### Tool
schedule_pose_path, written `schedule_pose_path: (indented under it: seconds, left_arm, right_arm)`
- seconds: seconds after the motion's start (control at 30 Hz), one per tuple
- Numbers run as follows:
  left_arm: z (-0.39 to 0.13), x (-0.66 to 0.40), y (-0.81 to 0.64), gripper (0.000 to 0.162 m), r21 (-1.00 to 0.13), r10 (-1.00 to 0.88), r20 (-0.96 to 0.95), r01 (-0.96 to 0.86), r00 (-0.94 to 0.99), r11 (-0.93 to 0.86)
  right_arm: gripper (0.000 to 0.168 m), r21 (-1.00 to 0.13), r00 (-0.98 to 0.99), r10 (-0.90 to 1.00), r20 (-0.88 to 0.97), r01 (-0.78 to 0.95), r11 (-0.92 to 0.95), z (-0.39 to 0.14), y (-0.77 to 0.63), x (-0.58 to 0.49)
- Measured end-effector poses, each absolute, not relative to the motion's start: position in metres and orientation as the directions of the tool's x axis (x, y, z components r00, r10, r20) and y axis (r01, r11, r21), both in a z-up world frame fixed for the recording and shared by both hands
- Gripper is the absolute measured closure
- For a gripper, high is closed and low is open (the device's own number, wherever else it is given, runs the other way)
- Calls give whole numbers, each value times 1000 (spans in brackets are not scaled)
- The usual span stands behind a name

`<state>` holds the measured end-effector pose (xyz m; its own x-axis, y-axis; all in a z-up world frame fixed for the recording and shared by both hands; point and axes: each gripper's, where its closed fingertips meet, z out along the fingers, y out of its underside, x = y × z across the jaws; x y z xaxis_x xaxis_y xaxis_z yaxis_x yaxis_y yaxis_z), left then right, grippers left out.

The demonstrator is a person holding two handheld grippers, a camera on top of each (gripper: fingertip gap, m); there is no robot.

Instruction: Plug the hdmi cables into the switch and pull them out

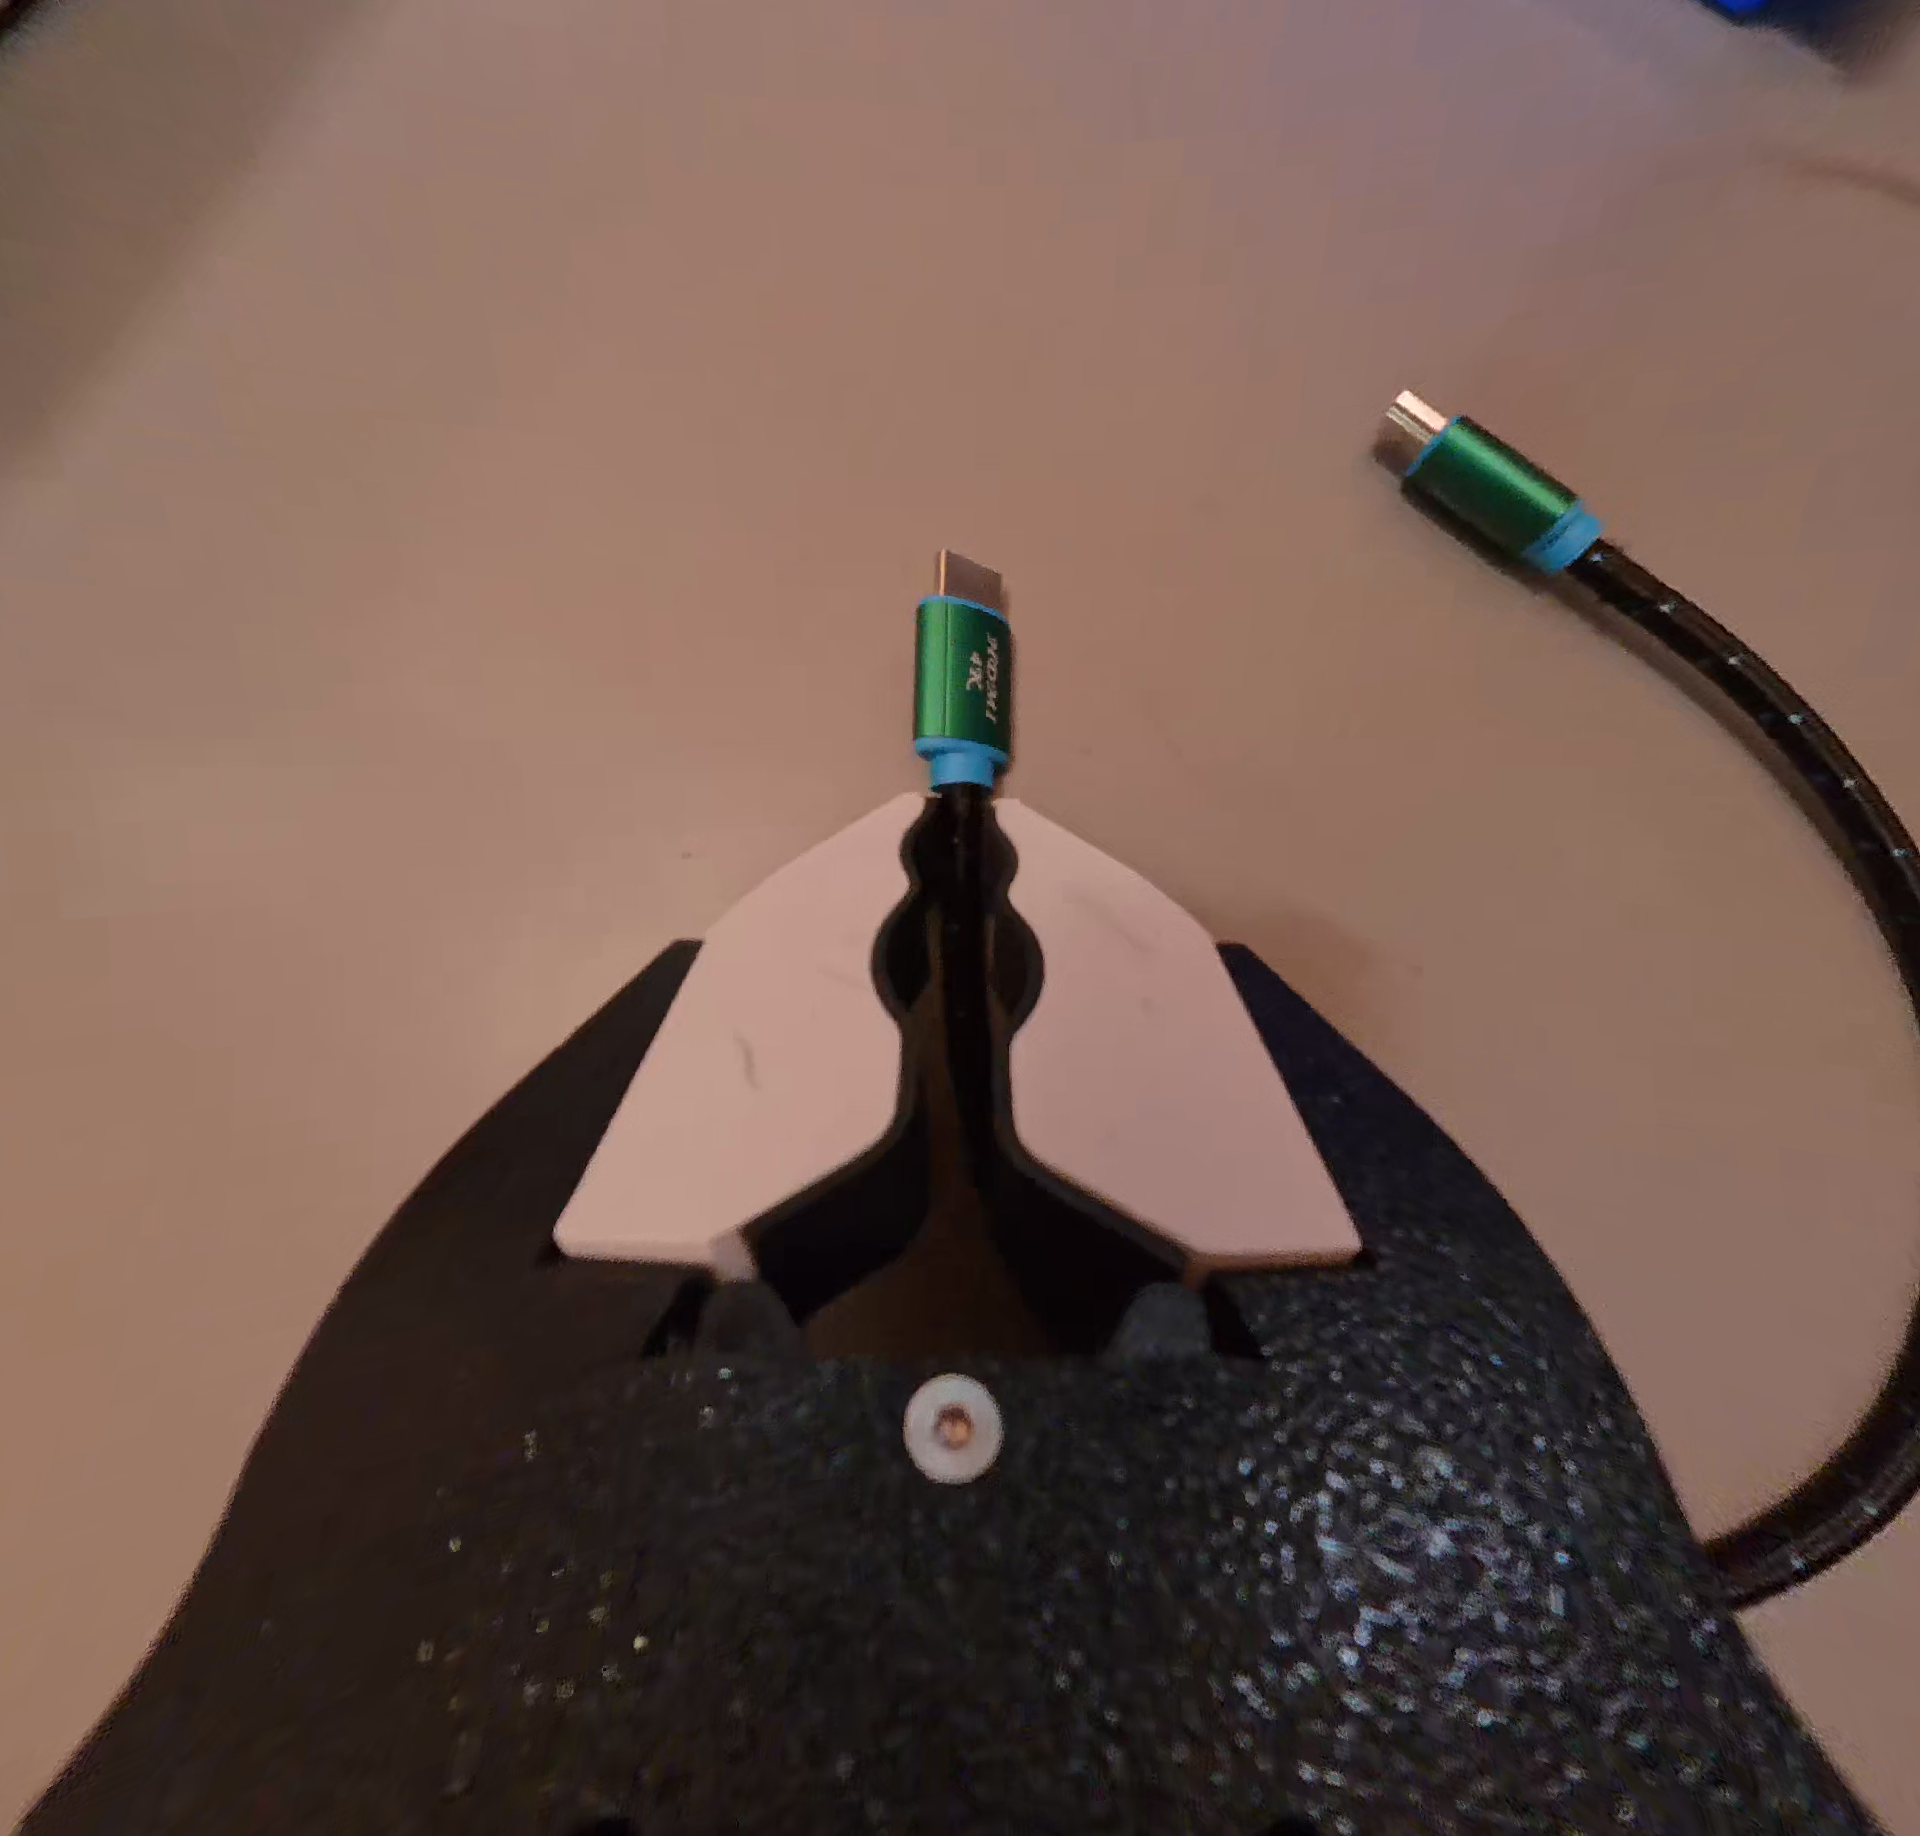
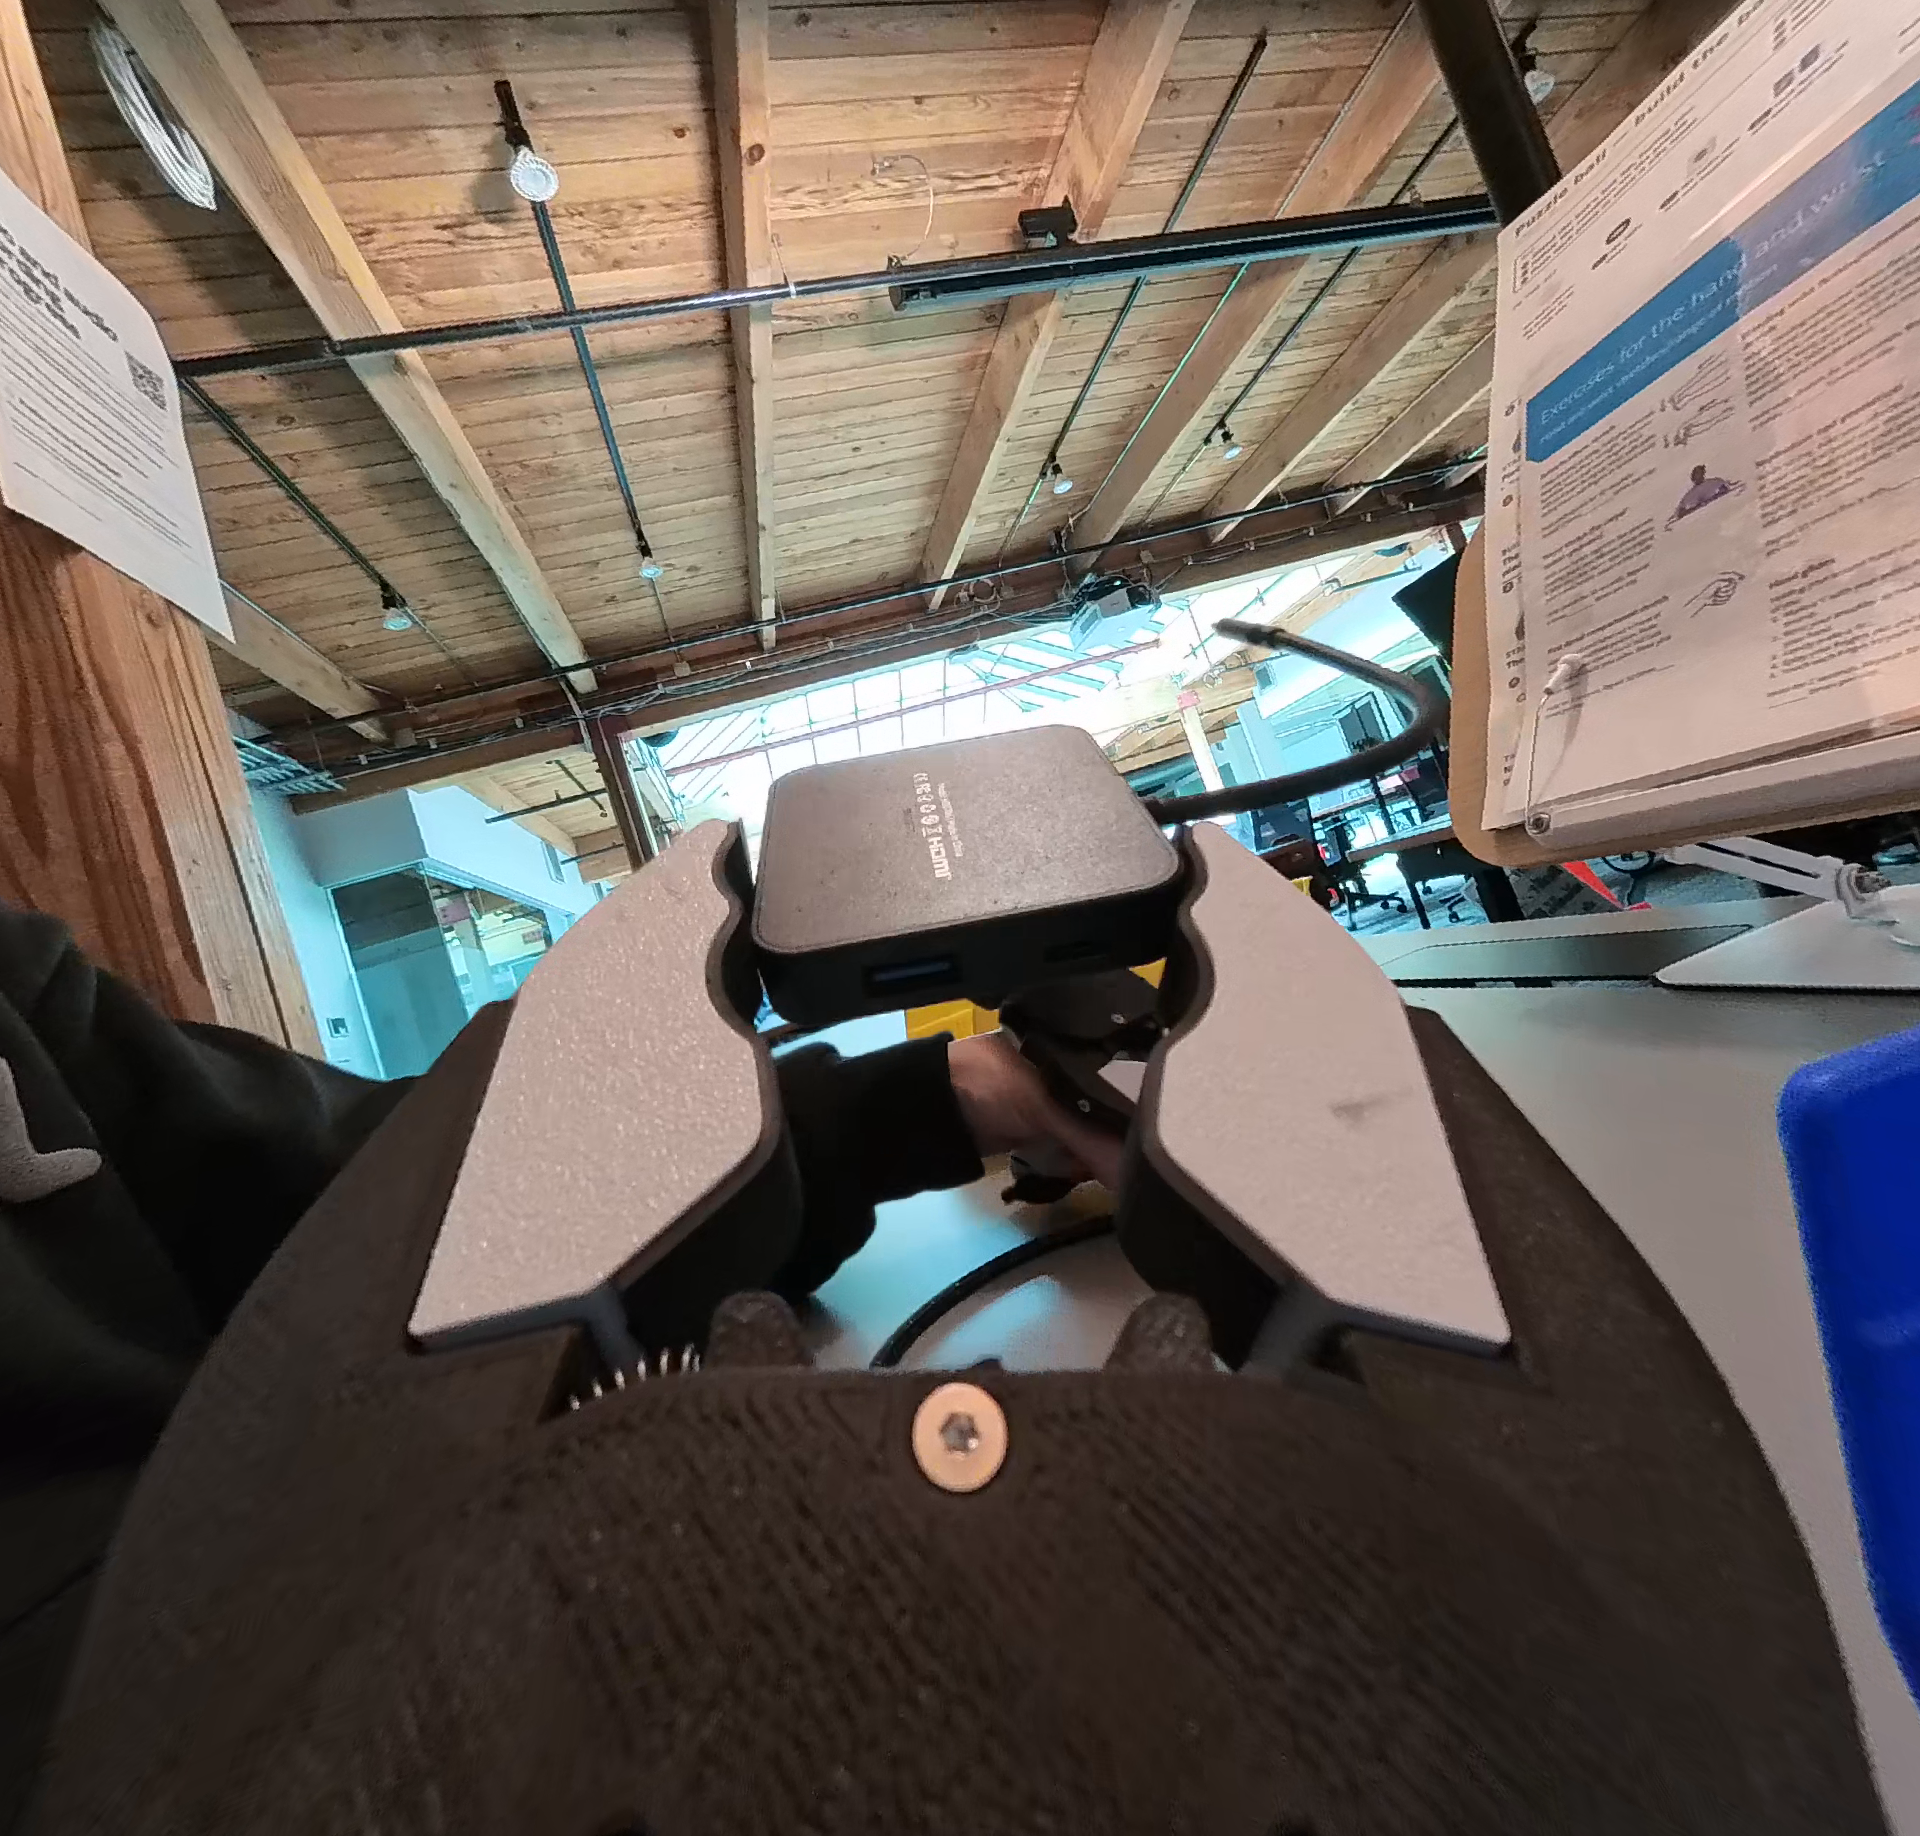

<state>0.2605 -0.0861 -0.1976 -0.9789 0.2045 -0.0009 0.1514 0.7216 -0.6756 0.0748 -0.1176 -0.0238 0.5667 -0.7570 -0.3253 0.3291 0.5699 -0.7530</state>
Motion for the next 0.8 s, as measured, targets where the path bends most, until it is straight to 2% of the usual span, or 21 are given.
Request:
schedule_pose_path:
  seconds: [0.03,0.13,0.23,0.3,0.4,0.5,0.57,0.67,0.73,0.8]
  left_arm:
    - [-197,260,-86,156,-682,220,-31,182,-975,709]
    - [-184,252,-87,156,-724,275,-166,306,-947,619]
    - [-142,240,-90,156,-791,273,-363,449,-891,415]
    - [-109,232,-88,156,-752,233,-553,600,-800,274]
    - [-63,228,-80,156,-562,66,-807,799,-586,214]
    - [-23,207,-70,156,-252,-70,-967,949,-243,191]
    - [-10,186,-65,156,-32,-109,-994,981,-11,191]
    - [-6,160,-61,156,224,-146,-956,953,256,203]
    - [-7,149,-59,157,348,-167,-907,911,387,223]
    - [-10,141,-59,157,418,-177,-871,881,457,220]
  right_arm:
    - [92,-755,561,-761,-325,331,566,-24,-118,75]
    - [92,-753,560,-763,-324,335,566,-24,-119,74]
    - [92,-755,555,-766,-324,336,563,-24,-119,75]
    - [92,-756,555,-766,-324,335,562,-24,-119,75]
    - [92,-765,550,-773,-316,335,551,-25,-117,75]
    - [92,-759,566,-758,-323,323,565,-24,-116,75]
    - [92,-751,582,-739,-339,306,585,-24,-115,75]
    - [92,-746,611,-708,-355,271,608,-24,-112,74]
    - [92,-748,627,-689,-363,245,616,-25,-108,75]
    - [92,-754,639,-676,-368,220,619,-26,-105,77]
